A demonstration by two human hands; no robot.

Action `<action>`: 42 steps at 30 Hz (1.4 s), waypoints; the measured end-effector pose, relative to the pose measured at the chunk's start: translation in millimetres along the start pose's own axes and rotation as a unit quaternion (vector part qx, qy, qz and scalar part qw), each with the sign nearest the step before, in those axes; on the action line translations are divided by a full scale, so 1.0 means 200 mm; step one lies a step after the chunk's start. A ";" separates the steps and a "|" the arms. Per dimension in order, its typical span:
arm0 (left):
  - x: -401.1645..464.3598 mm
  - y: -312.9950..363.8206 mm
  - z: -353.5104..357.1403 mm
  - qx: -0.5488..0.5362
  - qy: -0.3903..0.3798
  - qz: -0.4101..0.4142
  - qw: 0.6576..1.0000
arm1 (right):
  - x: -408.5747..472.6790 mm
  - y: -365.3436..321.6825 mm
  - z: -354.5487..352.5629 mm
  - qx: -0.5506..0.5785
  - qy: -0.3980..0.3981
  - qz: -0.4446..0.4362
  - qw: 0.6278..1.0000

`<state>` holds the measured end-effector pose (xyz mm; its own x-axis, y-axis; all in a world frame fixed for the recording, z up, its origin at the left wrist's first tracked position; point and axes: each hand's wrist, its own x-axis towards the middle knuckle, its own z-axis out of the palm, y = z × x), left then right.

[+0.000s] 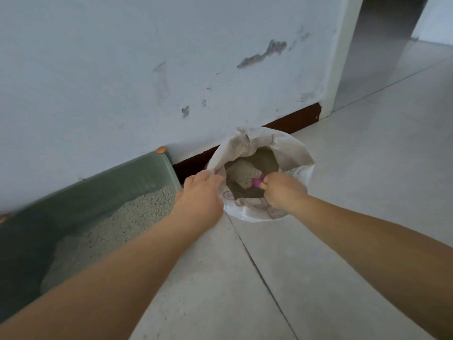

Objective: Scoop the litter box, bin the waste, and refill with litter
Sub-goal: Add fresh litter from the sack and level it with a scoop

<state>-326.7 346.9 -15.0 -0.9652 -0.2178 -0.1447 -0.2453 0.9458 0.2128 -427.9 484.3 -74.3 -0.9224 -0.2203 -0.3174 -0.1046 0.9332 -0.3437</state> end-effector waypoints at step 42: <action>-0.57 -1.40 -0.03 -0.080 -0.003 -0.299 0.951 | -0.40 -0.70 0.17 -0.185 -0.042 -0.225 0.956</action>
<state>-147.9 104.6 -51.4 -0.6488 -0.7027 -0.2920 -0.7609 0.6050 0.2346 -327.9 361.6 -30.7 -0.7210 -0.6308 -0.2868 -0.6227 0.7714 -0.1311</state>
